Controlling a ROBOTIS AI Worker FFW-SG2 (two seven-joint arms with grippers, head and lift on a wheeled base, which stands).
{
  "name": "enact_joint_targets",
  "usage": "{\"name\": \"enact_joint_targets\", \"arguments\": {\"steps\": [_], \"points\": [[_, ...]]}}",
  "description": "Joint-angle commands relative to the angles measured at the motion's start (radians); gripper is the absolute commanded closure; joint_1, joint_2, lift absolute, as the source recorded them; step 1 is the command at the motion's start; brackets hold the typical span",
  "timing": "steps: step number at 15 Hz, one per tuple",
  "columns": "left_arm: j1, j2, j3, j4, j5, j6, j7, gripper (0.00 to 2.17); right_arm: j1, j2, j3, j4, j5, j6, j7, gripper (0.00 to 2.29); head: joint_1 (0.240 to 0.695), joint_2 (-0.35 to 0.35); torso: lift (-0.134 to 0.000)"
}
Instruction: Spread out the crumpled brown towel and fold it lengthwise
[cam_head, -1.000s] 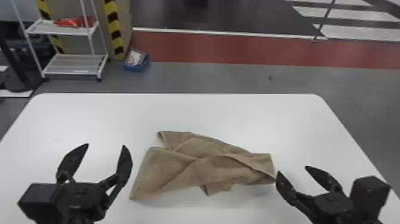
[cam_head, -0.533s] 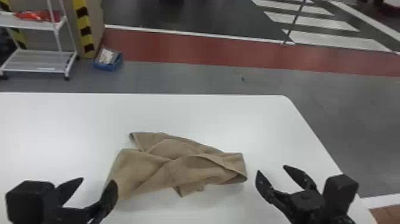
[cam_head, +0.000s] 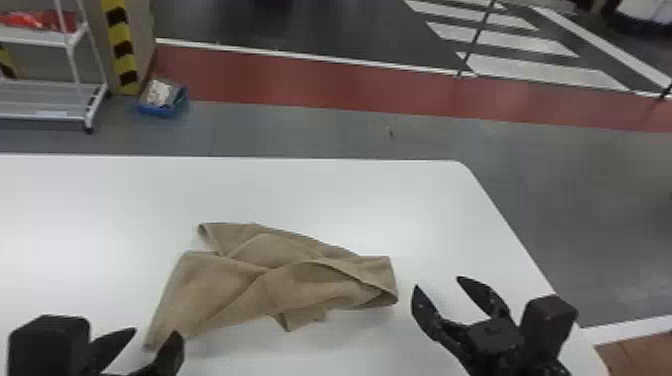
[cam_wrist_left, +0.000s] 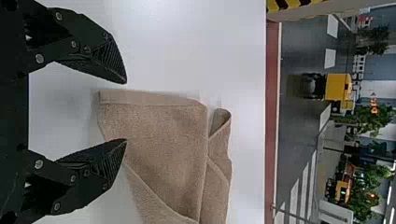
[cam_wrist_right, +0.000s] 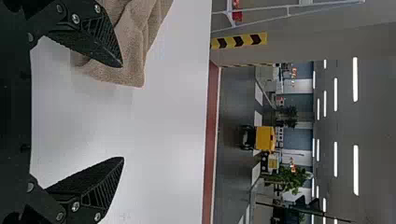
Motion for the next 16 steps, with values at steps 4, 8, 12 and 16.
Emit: {"name": "enact_joint_targets", "arguments": {"steps": [4, 8, 12, 16], "points": [[-0.024, -0.001, -0.038, 0.033, -0.062, -0.002, 0.021, 0.52, -0.002, 0.0, 0.0, 0.006, -0.002, -0.005, 0.0, 0.19, 0.695, -0.267, -0.124], [-0.03, 0.001, -0.046, 0.04, -0.077, 0.001, 0.03, 0.53, -0.003, 0.0, -0.001, 0.007, -0.002, -0.005, 0.0, 0.19, 0.695, -0.264, -0.124], [-0.038, 0.001, -0.051, 0.036, -0.077, 0.056, 0.03, 0.64, -0.007, 0.0, 0.0, 0.01, -0.002, -0.005, 0.002, 0.19, 0.695, -0.266, -0.124], [-0.039, -0.001, -0.051, 0.036, -0.077, 0.059, 0.03, 0.64, -0.007, 0.0, -0.001, 0.01, -0.005, -0.005, 0.002, 0.19, 0.695, -0.267, -0.124]]}}
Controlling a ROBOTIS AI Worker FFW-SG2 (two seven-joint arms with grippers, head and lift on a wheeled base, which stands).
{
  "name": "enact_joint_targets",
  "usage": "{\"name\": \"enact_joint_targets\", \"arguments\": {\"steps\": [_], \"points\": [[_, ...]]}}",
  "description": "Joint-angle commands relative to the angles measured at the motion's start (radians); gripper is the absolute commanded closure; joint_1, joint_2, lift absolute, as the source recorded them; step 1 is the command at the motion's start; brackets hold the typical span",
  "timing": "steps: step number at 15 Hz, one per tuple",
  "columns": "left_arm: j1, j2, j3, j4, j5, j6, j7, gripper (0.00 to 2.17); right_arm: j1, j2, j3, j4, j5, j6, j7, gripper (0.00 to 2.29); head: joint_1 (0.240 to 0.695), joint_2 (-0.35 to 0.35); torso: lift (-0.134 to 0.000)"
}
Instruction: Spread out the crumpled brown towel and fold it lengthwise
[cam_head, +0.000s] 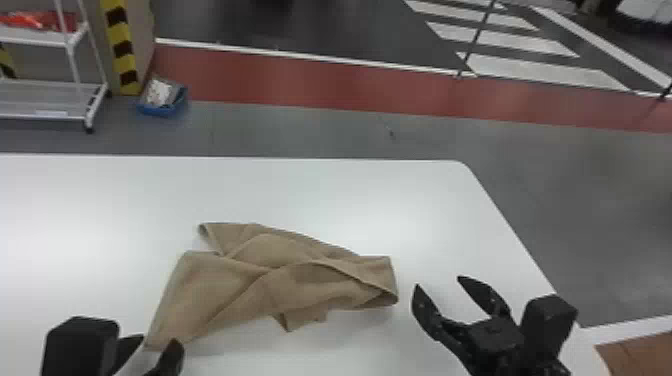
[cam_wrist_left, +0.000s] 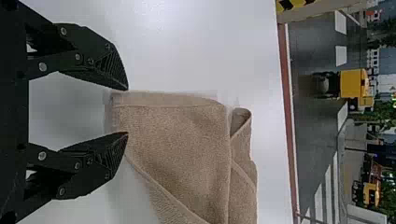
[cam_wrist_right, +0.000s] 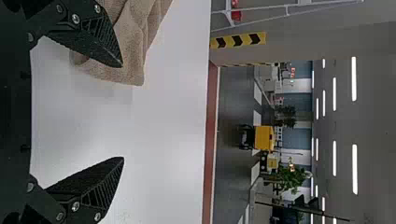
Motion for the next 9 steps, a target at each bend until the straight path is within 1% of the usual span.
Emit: {"name": "enact_joint_targets", "arguments": {"steps": [1, 4, 5, 8, 9], "points": [[0.0, -0.001, 0.0, 0.0, 0.0, 0.004, 0.0, 0.64, 0.0, 0.0, 0.0, 0.0, -0.004, 0.0, 0.0, 0.19, 0.695, -0.267, -0.124], [0.0, -0.001, 0.0, 0.002, 0.0, 0.016, -0.008, 0.64, -0.002, 0.0, -0.002, 0.0, -0.008, 0.0, 0.011, 0.19, 0.695, -0.267, -0.124], [0.0, -0.001, 0.0, 0.002, 0.0, 0.031, -0.012, 0.73, -0.002, 0.0, -0.002, 0.0, -0.01, 0.0, 0.011, 0.19, 0.695, -0.267, -0.124], [0.0, -0.001, -0.001, -0.001, 0.0, 0.034, -0.014, 0.76, -0.002, 0.0, -0.002, -0.002, -0.011, 0.0, 0.011, 0.19, 0.695, -0.269, -0.124], [0.0, -0.001, -0.001, -0.005, 0.0, 0.031, -0.005, 1.07, -0.002, 0.0, -0.002, -0.003, -0.011, 0.0, 0.011, 0.19, 0.695, -0.269, -0.124]]}}
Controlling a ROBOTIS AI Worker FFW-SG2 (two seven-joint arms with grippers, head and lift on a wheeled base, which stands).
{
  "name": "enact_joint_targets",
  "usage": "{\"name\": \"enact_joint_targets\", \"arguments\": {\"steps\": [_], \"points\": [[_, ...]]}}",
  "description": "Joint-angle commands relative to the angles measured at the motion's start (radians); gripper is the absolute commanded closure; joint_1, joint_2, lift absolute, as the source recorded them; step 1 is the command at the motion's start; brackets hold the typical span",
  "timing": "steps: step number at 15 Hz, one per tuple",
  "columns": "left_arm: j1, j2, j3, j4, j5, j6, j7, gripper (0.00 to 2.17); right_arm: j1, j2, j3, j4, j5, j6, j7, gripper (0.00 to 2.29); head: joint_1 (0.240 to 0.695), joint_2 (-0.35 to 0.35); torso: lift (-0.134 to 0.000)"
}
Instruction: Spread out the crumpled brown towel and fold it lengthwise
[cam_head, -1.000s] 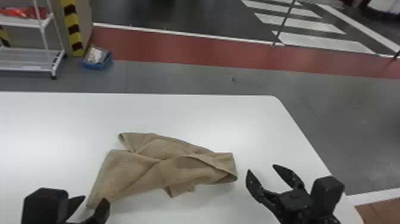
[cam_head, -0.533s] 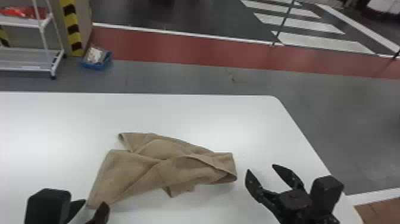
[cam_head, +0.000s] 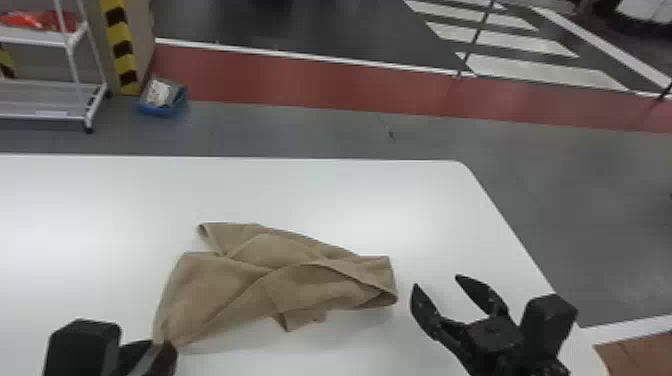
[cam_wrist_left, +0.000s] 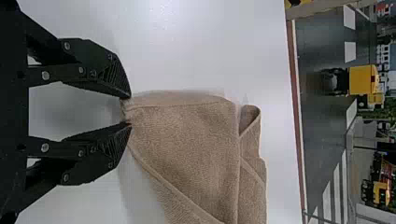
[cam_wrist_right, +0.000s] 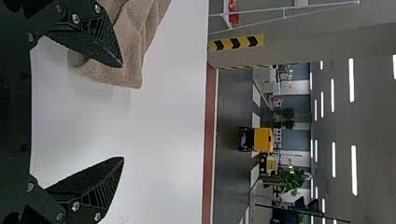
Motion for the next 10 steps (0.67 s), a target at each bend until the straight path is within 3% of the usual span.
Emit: {"name": "enact_joint_targets", "arguments": {"steps": [1, 3, 4, 5, 10], "points": [[0.0, -0.001, -0.001, -0.007, 0.002, -0.005, 0.008, 1.09, 0.001, 0.0, 0.0, -0.002, 0.0, 0.0, 0.0, 0.19, 0.695, -0.269, -0.124], [0.0, -0.001, 0.001, -0.008, 0.002, -0.039, 0.01, 1.1, 0.0, -0.002, 0.0, -0.004, -0.002, 0.0, 0.0, 0.19, 0.695, -0.267, -0.124], [0.0, -0.001, 0.002, -0.007, 0.005, -0.076, 0.014, 1.43, 0.001, -0.002, -0.002, -0.006, -0.003, 0.0, 0.0, 0.19, 0.695, -0.267, -0.124], [0.002, -0.001, 0.004, -0.007, 0.014, -0.119, 0.036, 1.63, 0.0, -0.002, -0.002, -0.006, -0.006, 0.0, 0.0, 0.19, 0.695, -0.267, -0.124], [0.025, -0.003, 0.065, -0.097, 0.084, -0.26, 0.034, 1.63, -0.003, -0.003, -0.003, -0.006, -0.006, -0.003, 0.0, 0.19, 0.695, -0.248, -0.124]]}}
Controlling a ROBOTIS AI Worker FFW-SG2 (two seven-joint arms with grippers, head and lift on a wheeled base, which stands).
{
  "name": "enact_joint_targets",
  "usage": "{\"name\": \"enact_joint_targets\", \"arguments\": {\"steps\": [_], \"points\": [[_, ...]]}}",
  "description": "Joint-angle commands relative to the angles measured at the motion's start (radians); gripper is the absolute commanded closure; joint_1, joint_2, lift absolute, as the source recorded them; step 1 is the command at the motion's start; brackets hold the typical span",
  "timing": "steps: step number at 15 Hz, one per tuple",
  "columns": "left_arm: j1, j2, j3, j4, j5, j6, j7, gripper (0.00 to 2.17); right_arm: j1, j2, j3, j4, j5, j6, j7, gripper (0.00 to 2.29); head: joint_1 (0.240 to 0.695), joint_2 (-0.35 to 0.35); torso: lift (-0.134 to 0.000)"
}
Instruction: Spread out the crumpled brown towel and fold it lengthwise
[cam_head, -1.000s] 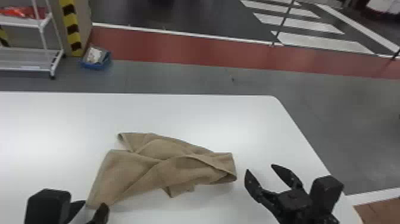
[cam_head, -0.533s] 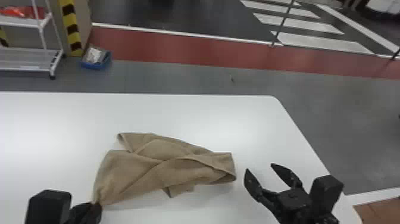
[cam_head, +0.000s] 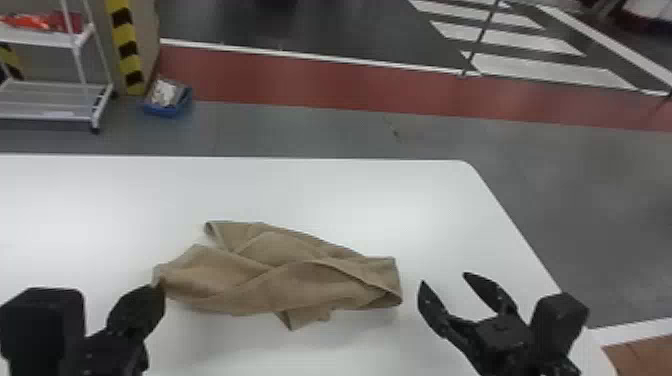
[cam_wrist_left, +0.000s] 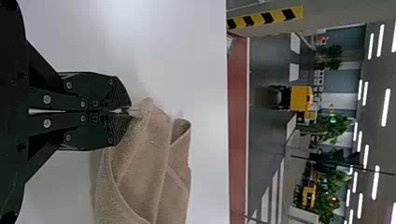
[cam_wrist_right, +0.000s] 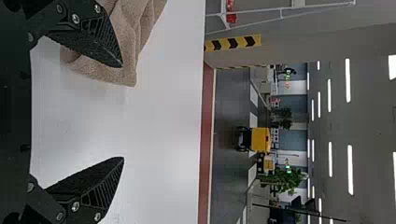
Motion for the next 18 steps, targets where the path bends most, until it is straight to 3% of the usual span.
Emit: {"name": "enact_joint_targets", "arguments": {"steps": [1, 5, 8, 13, 17, 18], "points": [[0.014, -0.001, 0.033, -0.064, 0.033, -0.096, 0.0, 1.63, -0.002, 0.0, 0.001, 0.001, 0.0, 0.003, 0.003, 0.19, 0.695, -0.245, -0.124], [0.013, -0.015, 0.06, -0.075, 0.073, -0.234, -0.026, 1.63, 0.0, 0.003, 0.007, -0.002, 0.008, 0.049, 0.069, 0.19, 0.695, -0.217, -0.124], [0.011, -0.016, 0.062, -0.077, 0.075, -0.292, -0.054, 1.63, -0.008, 0.003, 0.027, -0.001, 0.018, 0.08, 0.069, 0.19, 0.695, -0.198, -0.124], [0.004, -0.016, 0.06, -0.077, 0.078, -0.292, -0.071, 1.63, -0.051, 0.003, 0.152, 0.028, 0.092, 0.098, 0.068, 0.22, 0.695, -0.149, -0.124], [0.007, -0.007, 0.074, -0.078, 0.078, -0.289, -0.072, 1.63, -0.085, 0.003, 0.209, 0.067, 0.164, 0.107, 0.049, 0.35, 0.695, -0.1, -0.124], [0.007, -0.007, 0.076, -0.078, 0.078, -0.289, -0.074, 1.63, -0.092, 0.003, 0.211, 0.076, 0.181, 0.12, 0.049, 0.52, 0.695, -0.083, -0.124]]}}
